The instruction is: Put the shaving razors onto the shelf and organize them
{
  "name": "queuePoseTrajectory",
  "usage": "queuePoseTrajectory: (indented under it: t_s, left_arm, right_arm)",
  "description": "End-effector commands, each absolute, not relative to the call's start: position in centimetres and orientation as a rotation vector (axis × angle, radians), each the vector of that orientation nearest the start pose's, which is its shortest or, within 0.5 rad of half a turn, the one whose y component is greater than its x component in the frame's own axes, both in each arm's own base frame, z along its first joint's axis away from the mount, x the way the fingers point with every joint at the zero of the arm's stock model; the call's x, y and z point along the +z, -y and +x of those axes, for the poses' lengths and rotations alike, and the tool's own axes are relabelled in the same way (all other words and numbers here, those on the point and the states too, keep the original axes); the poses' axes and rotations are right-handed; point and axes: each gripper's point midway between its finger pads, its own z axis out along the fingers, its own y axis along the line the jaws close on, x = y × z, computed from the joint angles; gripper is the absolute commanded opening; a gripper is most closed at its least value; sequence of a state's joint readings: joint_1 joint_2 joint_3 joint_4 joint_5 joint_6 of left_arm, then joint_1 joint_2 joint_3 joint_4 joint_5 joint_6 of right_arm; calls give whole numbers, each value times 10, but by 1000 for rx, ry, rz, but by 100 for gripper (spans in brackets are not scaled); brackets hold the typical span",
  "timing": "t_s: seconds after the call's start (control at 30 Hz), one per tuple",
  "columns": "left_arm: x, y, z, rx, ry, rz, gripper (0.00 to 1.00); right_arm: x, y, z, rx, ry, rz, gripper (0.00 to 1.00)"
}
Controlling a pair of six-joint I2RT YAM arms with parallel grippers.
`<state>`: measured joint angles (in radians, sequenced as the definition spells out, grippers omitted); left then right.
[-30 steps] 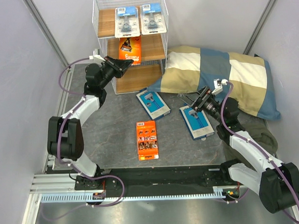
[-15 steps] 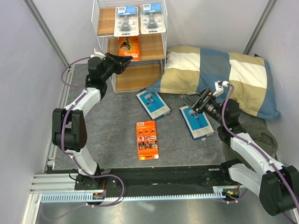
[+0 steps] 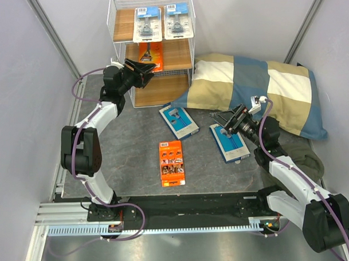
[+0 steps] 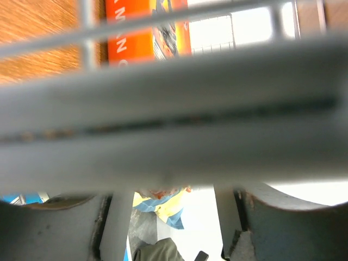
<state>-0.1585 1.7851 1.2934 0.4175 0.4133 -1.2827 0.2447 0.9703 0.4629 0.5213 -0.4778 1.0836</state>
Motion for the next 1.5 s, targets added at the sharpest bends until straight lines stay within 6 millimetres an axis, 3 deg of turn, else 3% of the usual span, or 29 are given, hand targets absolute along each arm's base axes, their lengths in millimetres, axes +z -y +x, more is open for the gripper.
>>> queuePoseTrajectory:
  t_s: [0.0,0.2,0.3,0.37,0.7,0.9,1.1,1.2,1.27,1.3,1.47]
  left_arm:
    - [298,200,503,-1405,-1740,-557,65]
    - [310,201,489,-1366,-1718,-442,70]
    - [324,199,480,-1348,-1671,-381,78]
    - [331,196,475,-1332,-1647,-361,89]
    - [339,200,461,-1356,-1646,-301,92]
    - [323,196,449,-1328,-1691,-323,93]
    - [305,195,425,-1332,-1732,-311,93]
    - [283,192,407,-1320,-1773,-321,92]
    - [280,191,397,-1316,-1779,-314,92]
    - [266,190,391,-1311,-1805,-326,92]
    - [235,189,361,-1310,-1887,-316,92]
  right_arm:
    - [253,-188,286,1384,-1687,275,98]
    - [250,-188,285,1384,-1693,279,98]
    - [250,-188,285,1386,-1694,279,98]
    - [249,-188,284,1387,-1696,276,98]
    - [248,-190,285,1390,-1701,266,98]
    - [247,-190,285,1391,-1707,262,98]
    - [235,-192,286,1388,-1738,268,98]
    - [228,-192,286,1389,-1755,271,98]
    - [221,-193,285,1393,-1769,271,98]
    - [218,-193,285,1394,-1778,277,98]
    - [207,-196,283,1408,-1806,276,98]
